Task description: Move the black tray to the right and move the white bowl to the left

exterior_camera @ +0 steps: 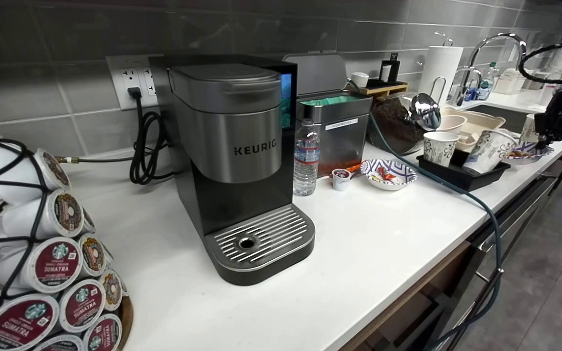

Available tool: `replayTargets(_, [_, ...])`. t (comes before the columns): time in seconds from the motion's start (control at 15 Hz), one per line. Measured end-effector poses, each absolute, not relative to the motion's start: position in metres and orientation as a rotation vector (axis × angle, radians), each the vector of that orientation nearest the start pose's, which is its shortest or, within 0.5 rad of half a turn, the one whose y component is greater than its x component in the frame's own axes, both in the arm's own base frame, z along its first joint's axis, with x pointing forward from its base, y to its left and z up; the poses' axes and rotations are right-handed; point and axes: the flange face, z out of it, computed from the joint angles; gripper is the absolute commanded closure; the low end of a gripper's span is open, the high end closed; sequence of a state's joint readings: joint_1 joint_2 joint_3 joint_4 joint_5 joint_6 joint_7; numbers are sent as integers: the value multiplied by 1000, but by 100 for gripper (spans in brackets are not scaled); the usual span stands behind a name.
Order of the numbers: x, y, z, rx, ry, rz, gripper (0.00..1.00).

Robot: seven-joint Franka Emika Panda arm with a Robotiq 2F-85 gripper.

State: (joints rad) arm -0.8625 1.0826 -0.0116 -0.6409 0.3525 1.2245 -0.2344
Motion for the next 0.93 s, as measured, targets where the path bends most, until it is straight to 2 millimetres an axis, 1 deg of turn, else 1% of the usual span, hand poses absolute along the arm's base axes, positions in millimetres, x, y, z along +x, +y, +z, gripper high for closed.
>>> replayTargets(0.07, [509, -538, 310, -2455, 769, 292, 99])
replayTargets(0.2, [505, -544, 332, -2454, 781, 241, 99])
replayTargets(0.33, [503, -544, 357, -2454, 769, 206, 99])
replayTargets(0.53, [504, -537, 393, -2471, 722, 162, 99])
replayTargets(0.93, [515, -516, 449, -2489, 623, 52, 99])
